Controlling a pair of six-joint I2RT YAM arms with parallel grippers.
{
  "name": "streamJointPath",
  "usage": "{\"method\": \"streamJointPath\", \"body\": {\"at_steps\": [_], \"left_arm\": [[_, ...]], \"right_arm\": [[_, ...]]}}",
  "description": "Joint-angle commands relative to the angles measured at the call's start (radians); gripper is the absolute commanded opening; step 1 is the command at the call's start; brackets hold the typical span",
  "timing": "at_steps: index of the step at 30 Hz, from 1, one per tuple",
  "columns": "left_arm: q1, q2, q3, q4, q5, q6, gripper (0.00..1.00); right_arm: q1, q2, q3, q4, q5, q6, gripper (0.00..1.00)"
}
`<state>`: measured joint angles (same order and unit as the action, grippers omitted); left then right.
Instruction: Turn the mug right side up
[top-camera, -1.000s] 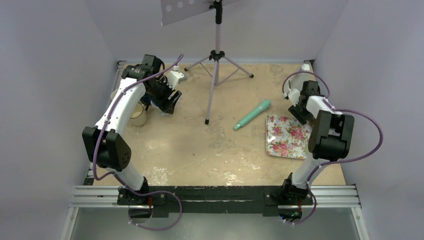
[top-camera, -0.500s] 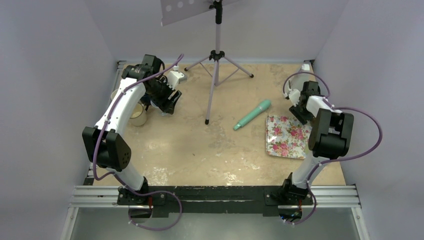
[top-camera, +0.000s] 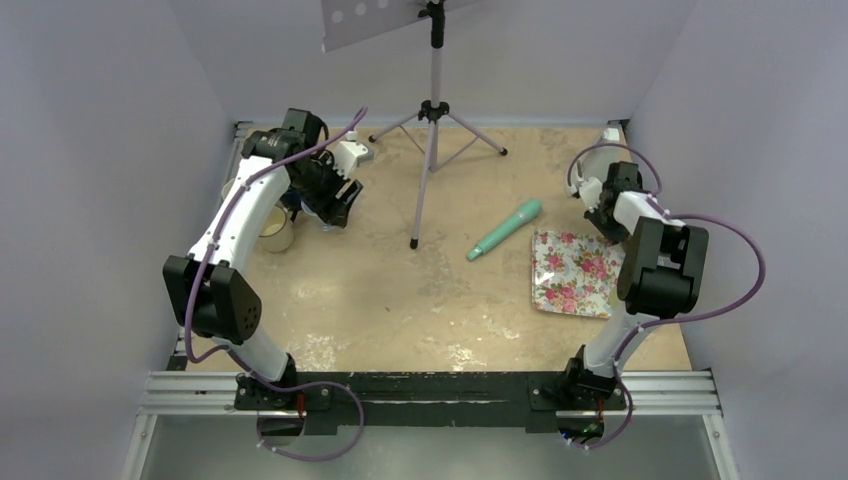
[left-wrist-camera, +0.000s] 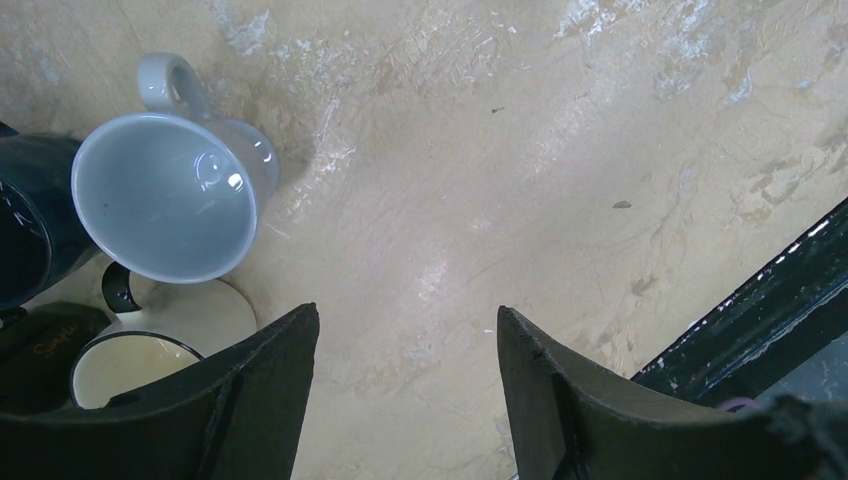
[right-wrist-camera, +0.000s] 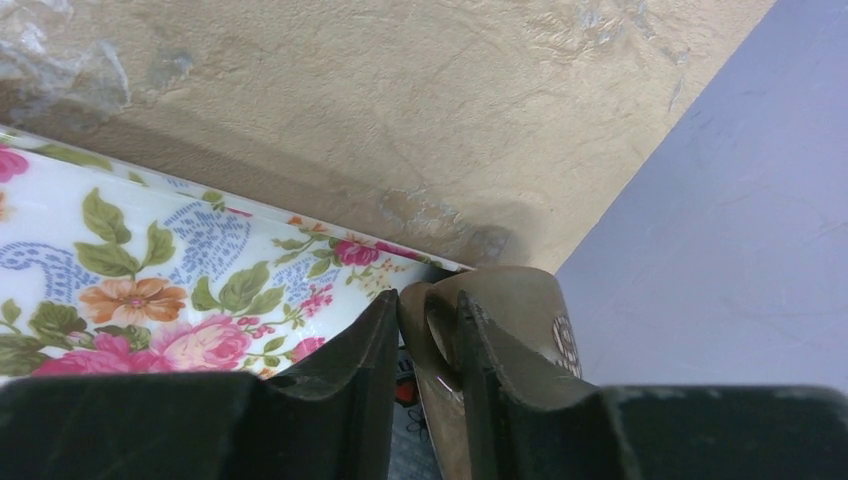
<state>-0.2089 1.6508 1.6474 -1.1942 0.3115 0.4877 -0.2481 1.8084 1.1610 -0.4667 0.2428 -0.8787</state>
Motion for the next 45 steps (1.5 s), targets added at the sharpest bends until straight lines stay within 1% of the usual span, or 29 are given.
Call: {"method": "streamJointPath", "body": {"at_steps": [1,7,9,10,15,20,24,29,31,32,34,38,40,45], "left_arm": [[0.009,-0.054,0.017,0.019,0.023,0.024,0.69],[0.009,-0.058,0.018,0.027,0.023,0.023,0.69],[0.009,-0.059,0.016,0.031,0.023,0.023,0.69],[0.009,-0.060,0.016,0.032,0.025,0.022,0.69],[0.009,-0.065,0.013,0.026,0.035,0.017,0.69],[0.009,-0.069,0.013,0.018,0.079,-0.003,0.69],[0.009,-0.070,0.015,0.017,0.109,-0.018,0.70],[0.008,-0.069,0.024,0.004,0.132,-0.029,0.70],[0.008,-0.070,0.031,-0.003,0.147,-0.034,0.71],[0.007,-0.072,0.035,-0.007,0.155,-0.038,0.71],[0.008,-0.078,0.035,-0.010,0.172,-0.047,0.71],[0.005,-0.089,0.031,-0.006,0.215,-0.090,0.72],[0.001,-0.094,0.021,0.008,0.254,-0.127,0.72],[-0.004,-0.104,-0.014,0.064,0.395,-0.234,0.73]], "right_arm": [[-0.008,-0.022,0.042,-0.025,-0.023,0.015,0.25],[-0.001,-0.021,0.067,-0.063,-0.088,0.049,0.13],[0.012,-0.026,0.067,-0.071,-0.104,0.053,0.06],[0.019,-0.028,0.069,-0.083,-0.120,0.050,0.00],[0.059,-0.055,0.098,-0.143,-0.184,0.066,0.00],[0.137,-0.106,0.109,-0.205,-0.258,0.082,0.00],[0.193,-0.129,0.104,-0.238,-0.260,0.123,0.00],[0.242,-0.199,0.095,-0.231,-0.319,0.178,0.00],[0.241,-0.224,0.078,-0.223,-0.323,0.195,0.00],[0.266,-0.237,0.069,-0.220,-0.323,0.200,0.00],[0.274,-0.264,0.049,-0.210,-0.328,0.214,0.00],[0.279,-0.327,-0.008,-0.140,-0.399,0.231,0.00],[0.280,-0.353,-0.047,-0.098,-0.413,0.244,0.00],[0.282,-0.395,-0.065,-0.064,-0.422,0.297,0.00]]}}
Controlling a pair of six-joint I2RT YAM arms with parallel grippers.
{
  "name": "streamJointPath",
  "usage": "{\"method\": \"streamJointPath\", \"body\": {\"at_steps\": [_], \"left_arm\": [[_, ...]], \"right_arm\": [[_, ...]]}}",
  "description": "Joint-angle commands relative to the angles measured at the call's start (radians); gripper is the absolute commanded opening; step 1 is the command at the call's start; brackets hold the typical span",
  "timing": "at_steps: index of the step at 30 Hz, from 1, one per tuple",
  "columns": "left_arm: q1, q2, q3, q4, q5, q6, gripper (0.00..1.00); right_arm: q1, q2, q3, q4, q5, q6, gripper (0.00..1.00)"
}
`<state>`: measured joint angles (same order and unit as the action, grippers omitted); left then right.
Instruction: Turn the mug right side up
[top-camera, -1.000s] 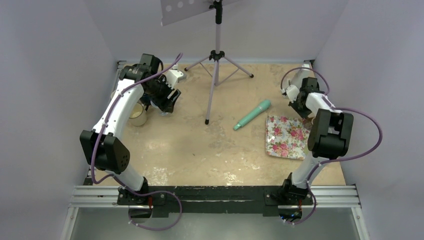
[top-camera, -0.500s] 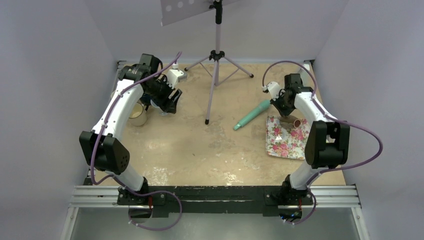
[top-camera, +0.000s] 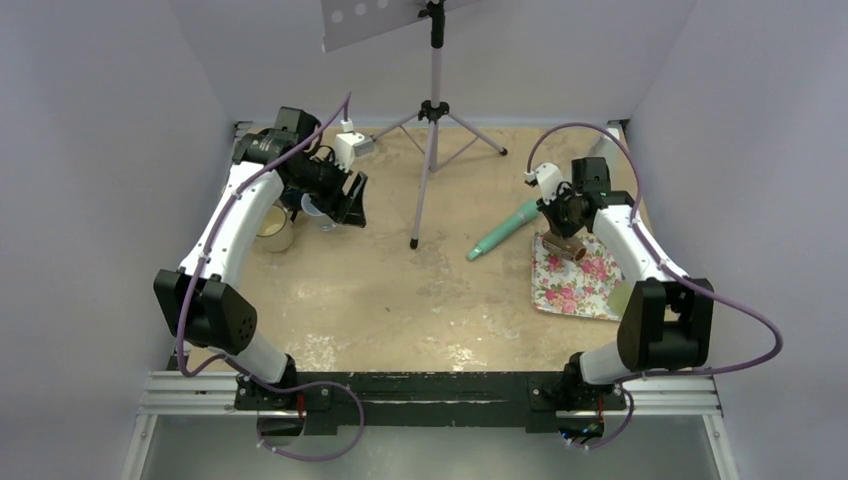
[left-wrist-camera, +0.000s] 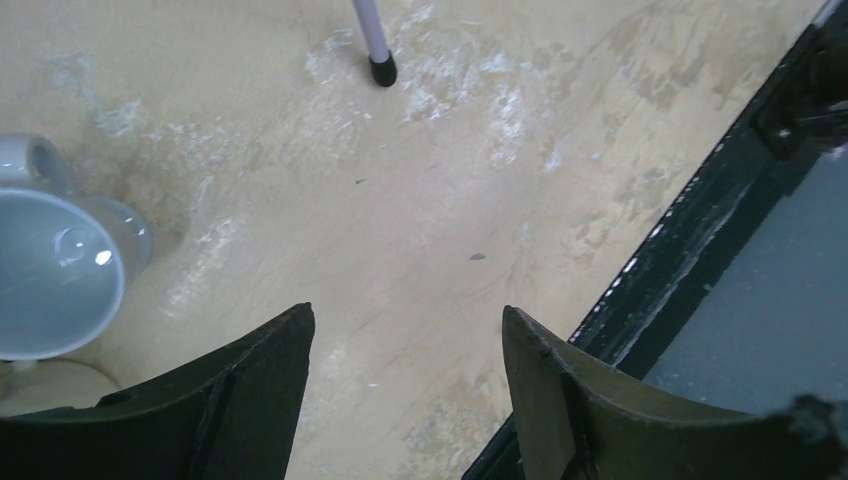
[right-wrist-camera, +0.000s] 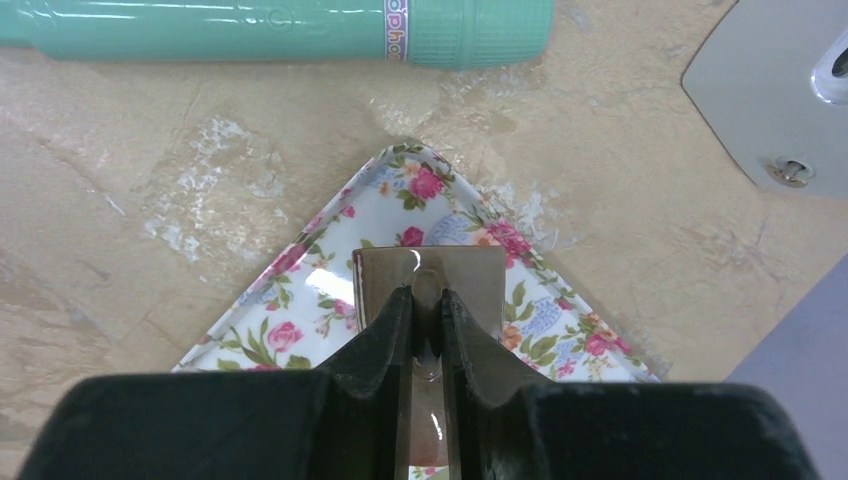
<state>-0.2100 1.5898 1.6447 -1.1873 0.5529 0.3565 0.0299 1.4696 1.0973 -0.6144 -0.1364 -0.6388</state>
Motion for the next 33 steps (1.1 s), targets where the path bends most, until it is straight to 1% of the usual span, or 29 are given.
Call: {"method": "streamJointPath", "body": {"at_steps": [1,3,7,10,13,16,19,22,26,29,33], "left_arm": [[-0.004,-0.043,-0.013,0.065,0.187,-0.115,0.73],[-0.005,-0.044,-0.014,0.079,0.262,-0.140,0.74],[-0.013,-0.039,-0.013,0.115,0.353,-0.184,0.76],[-0.018,-0.030,-0.016,0.136,0.402,-0.214,0.78],[-0.024,-0.020,-0.018,0.151,0.444,-0.232,0.79],[-0.037,-0.014,-0.017,0.180,0.456,-0.258,0.79],[-0.054,-0.012,-0.018,0.225,0.475,-0.299,0.79],[-0.080,-0.007,-0.023,0.275,0.469,-0.329,0.79],[-0.102,0.006,-0.020,0.321,0.465,-0.347,0.79],[-0.103,0.004,-0.016,0.322,0.498,-0.347,0.78],[-0.104,-0.004,-0.041,0.320,0.464,-0.332,0.77]], "right_arm": [[0.005,-0.069,-0.004,0.088,-0.048,0.064,0.00],[0.010,-0.103,-0.010,0.093,-0.066,0.076,0.00],[0.035,-0.182,-0.021,0.113,-0.133,0.125,0.00],[0.072,-0.228,-0.021,0.137,-0.204,0.193,0.00],[0.129,-0.280,-0.026,0.202,-0.280,0.282,0.00],[0.203,-0.323,-0.043,0.324,-0.364,0.393,0.00],[0.275,-0.336,-0.059,0.484,-0.412,0.529,0.00],[0.339,-0.314,-0.073,0.666,-0.483,0.686,0.00],[0.426,-0.251,-0.080,0.905,-0.543,0.840,0.00],[0.469,-0.192,-0.050,0.986,-0.555,0.893,0.00],[0.508,-0.138,-0.019,1.073,-0.567,0.946,0.00]]}}
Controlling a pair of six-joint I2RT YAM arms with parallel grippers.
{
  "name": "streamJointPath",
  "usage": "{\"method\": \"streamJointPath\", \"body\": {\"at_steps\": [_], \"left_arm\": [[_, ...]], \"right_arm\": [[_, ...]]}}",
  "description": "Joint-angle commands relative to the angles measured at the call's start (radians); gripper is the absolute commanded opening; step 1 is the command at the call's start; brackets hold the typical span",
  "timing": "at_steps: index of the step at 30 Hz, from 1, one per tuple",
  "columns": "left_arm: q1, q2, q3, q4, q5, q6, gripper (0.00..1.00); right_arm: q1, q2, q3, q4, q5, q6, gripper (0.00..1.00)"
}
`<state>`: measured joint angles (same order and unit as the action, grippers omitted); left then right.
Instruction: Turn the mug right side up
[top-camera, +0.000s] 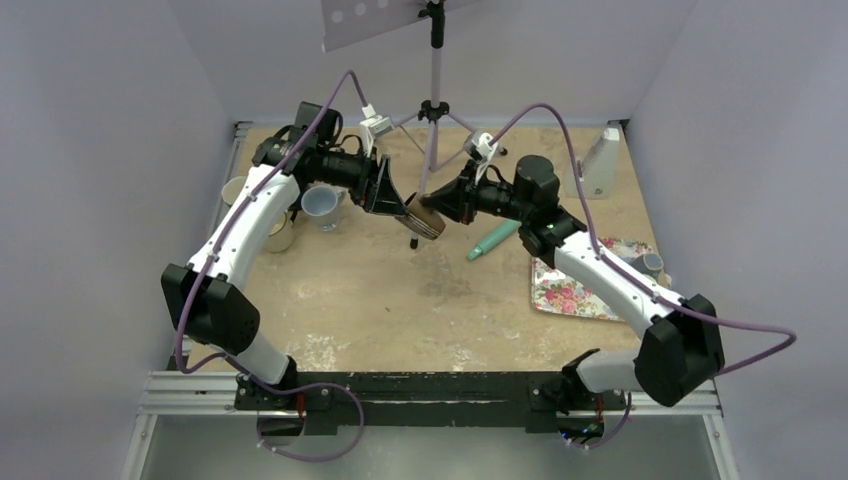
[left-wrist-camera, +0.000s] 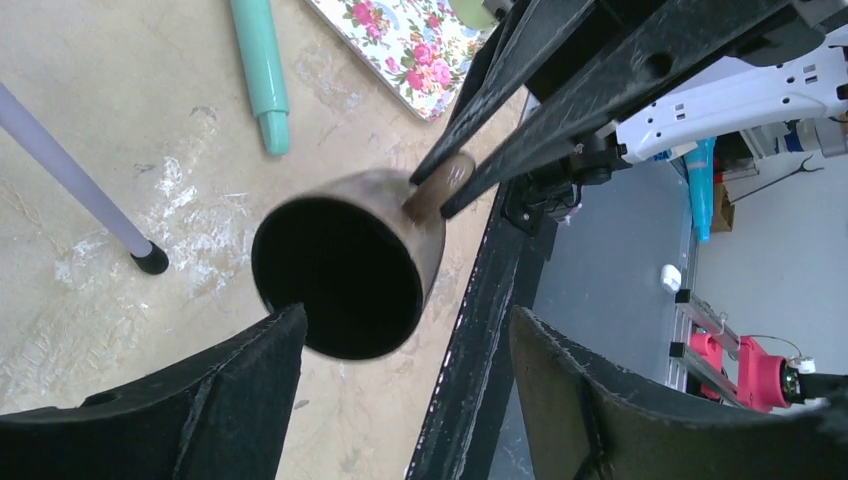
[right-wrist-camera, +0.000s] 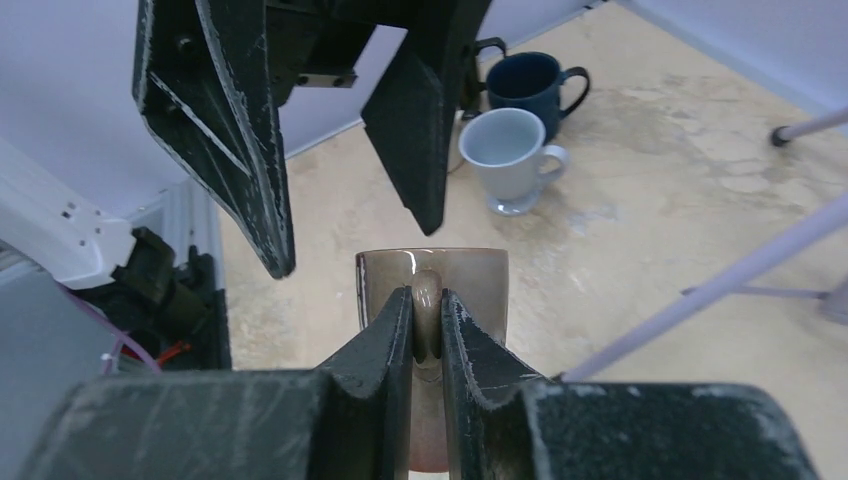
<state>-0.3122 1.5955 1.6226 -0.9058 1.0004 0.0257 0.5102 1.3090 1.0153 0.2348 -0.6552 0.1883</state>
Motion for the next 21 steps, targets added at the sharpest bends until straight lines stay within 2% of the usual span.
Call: {"method": "streamJointPath", "body": {"at_steps": [1,5,7,10,14,18,19,21], "left_arm": [[-0.002,-0.011,-0.024,0.036,0.007,0.010,0.77],[-0.002,-0.011,-0.040,0.032,0.000,0.026,0.74],[-0.002,-0.008,-0.051,0.029,0.027,0.019,0.68],[-0.005,-0.008,-0.075,0.046,0.065,0.000,0.47],[-0.009,-0.011,-0.092,0.078,0.075,-0.017,0.01],[-0.007,-0.023,-0.062,0.007,-0.024,0.033,0.00],[-0.007,-0.027,-0.049,-0.028,-0.102,0.064,0.00],[-0.005,-0.033,-0.024,-0.104,-0.256,0.145,0.00]], "right_arm": [[0.035,0.032,0.072,0.232,-0.048,0.122,0.00],[0.044,0.054,0.084,0.279,-0.051,0.144,0.00],[0.045,0.059,0.082,0.315,-0.046,0.170,0.00],[0.045,0.079,0.087,0.362,-0.038,0.201,0.00],[0.047,0.110,0.094,0.409,-0.036,0.231,0.00],[0.048,0.125,0.116,0.328,-0.008,0.197,0.00],[0.047,0.127,0.129,0.277,0.018,0.187,0.03],[0.047,0.131,0.157,0.163,0.065,0.170,0.35]]}}
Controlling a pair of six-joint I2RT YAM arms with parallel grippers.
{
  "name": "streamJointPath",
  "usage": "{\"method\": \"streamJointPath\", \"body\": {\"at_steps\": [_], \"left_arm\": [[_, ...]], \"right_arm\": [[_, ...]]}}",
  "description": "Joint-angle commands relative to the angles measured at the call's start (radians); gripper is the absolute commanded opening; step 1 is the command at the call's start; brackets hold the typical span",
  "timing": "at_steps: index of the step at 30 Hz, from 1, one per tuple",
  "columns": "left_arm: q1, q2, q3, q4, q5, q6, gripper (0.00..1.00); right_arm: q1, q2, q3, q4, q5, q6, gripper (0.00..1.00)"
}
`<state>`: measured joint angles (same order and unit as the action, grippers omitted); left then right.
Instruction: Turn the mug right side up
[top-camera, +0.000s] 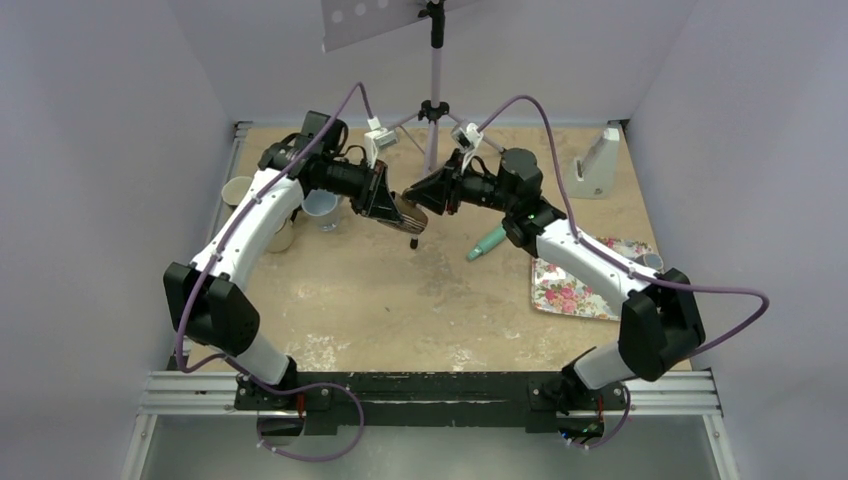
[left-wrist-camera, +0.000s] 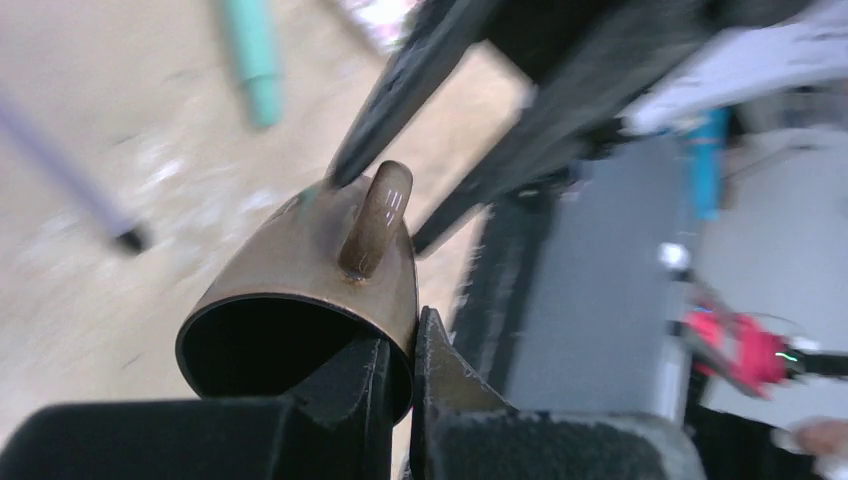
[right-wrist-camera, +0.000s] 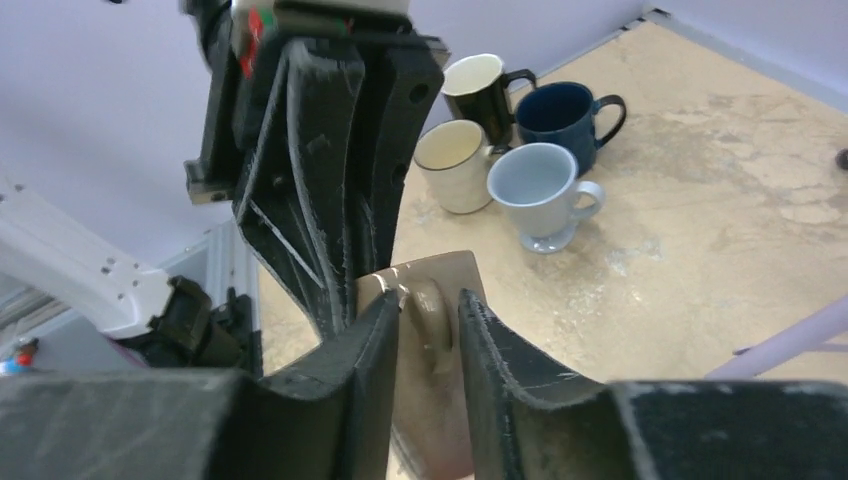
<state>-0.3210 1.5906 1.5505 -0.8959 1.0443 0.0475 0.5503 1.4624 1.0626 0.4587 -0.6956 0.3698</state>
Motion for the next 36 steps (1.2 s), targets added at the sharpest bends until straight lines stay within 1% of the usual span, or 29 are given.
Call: {"method": "streamJointPath", "body": {"at_steps": [1,2,3,4,7,9,12,14,16,17,19,21,24,26,28,32,33,36], "left_arm": [[0.006,-0.033,0.054,-0.150,-0.379,0.166,0.00],[0.008,-0.039,0.055,-0.184,-0.448,0.211,0.00],[0.009,-0.048,0.048,-0.212,-0.527,0.252,0.00],[0.010,-0.058,0.032,-0.234,-0.600,0.296,0.00],[0.011,-0.100,-0.045,-0.280,-0.785,0.404,0.00],[0.027,-0.122,-0.097,-0.316,-0.893,0.431,0.00],[0.121,-0.151,-0.178,-0.342,-0.976,0.423,0.00],[0.222,-0.173,-0.216,-0.342,-1.000,0.429,0.00],[0.301,-0.196,-0.260,-0.346,-1.024,0.455,0.00],[0.336,-0.210,-0.285,-0.350,-1.028,0.471,0.00],[0.443,-0.232,-0.318,-0.351,-1.037,0.498,0.00],[0.541,-0.235,-0.324,-0.334,-1.041,0.521,0.00],[0.659,-0.201,-0.313,-0.273,-1.070,0.559,0.00],[0.701,-0.155,-0.303,-0.215,-1.089,0.574,0.00],[0.717,-0.103,-0.281,-0.168,-1.081,0.576,0.00],[0.721,0.001,-0.205,-0.106,-1.052,0.539,0.00],[0.721,0.029,-0.184,-0.094,-1.024,0.525,0.00],[0.721,0.119,-0.098,-0.080,-1.012,0.474,0.00]], "right_arm": [[0.007,-0.026,0.124,-0.137,0.128,-0.042,0.54],[0.007,-0.034,0.130,-0.173,0.146,-0.071,0.75],[0.007,-0.045,0.128,-0.199,0.163,-0.091,0.87],[0.006,-0.059,0.120,-0.217,0.185,-0.109,0.90],[0.006,-0.106,0.087,-0.246,0.263,-0.153,0.92],[0.006,-0.140,0.064,-0.264,0.324,-0.176,0.92],[0.005,-0.187,0.034,-0.294,0.406,-0.212,0.93],[0.004,-0.214,0.018,-0.308,0.447,-0.234,0.94],[0.005,-0.236,0.007,-0.325,0.491,-0.242,0.94],[0.003,-0.242,0.005,-0.336,0.522,-0.241,0.95],[0.001,-0.249,0.012,-0.375,0.604,-0.224,0.98],[-0.004,-0.249,0.026,-0.416,0.660,-0.225,0.99],[-0.009,-0.257,0.024,-0.425,0.692,-0.233,0.99],[-0.014,-0.265,0.015,-0.414,0.705,-0.242,0.99],[-0.018,-0.271,0.011,-0.405,0.713,-0.248,0.99],[-0.025,-0.290,0.013,-0.402,0.723,-0.248,0.99],[-0.028,-0.295,0.012,-0.405,0.737,-0.248,0.99],[-0.039,-0.322,-0.004,-0.413,0.792,-0.234,0.99]]}}
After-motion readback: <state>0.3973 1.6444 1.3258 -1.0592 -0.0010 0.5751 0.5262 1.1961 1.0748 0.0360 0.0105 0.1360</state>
